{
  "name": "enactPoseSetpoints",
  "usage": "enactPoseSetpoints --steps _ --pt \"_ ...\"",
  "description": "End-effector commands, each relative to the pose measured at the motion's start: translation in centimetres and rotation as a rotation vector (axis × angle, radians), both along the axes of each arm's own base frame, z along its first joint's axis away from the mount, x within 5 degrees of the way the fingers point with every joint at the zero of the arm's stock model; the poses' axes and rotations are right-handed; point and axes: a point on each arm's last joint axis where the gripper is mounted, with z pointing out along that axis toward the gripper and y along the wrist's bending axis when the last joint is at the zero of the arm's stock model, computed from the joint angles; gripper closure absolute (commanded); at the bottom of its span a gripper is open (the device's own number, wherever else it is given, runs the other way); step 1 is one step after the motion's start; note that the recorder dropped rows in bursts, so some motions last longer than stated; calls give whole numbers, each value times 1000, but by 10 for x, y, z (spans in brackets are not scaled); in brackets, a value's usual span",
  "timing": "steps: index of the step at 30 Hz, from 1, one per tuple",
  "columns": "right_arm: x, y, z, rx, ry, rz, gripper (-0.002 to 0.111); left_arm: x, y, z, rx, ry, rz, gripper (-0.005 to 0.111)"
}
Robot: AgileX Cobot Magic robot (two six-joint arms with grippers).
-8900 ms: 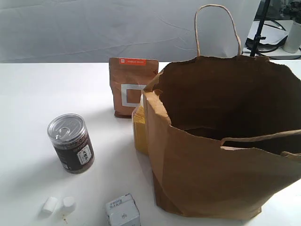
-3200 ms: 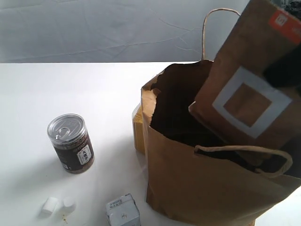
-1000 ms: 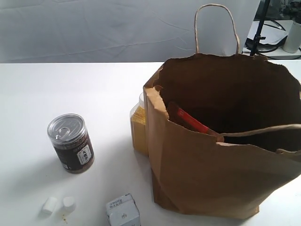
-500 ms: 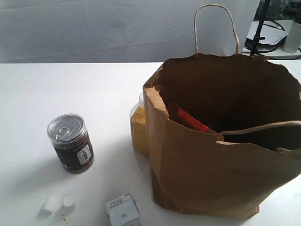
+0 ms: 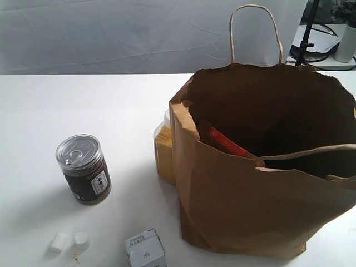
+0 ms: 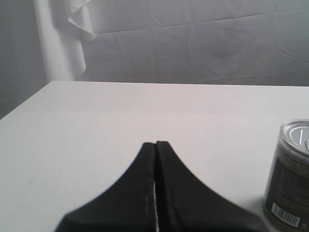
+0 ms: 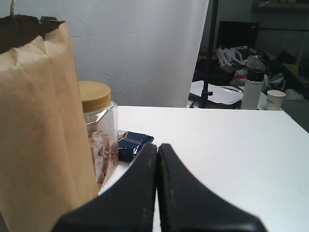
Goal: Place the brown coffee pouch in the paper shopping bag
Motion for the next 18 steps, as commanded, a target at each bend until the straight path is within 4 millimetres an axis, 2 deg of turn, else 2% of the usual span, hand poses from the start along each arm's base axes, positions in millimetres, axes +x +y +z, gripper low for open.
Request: enactPoseSetpoints --steps 1,4,18 --pt "0 0 1 9 -27 -7 108 0 0 -1 1 -4 4 107" --pt "0 0 1 64 -11 -5 108 0 0 -1 1 -4 4 107" --pt "0 0 1 65 -11 -4 108 0 0 -1 1 -4 4 107"
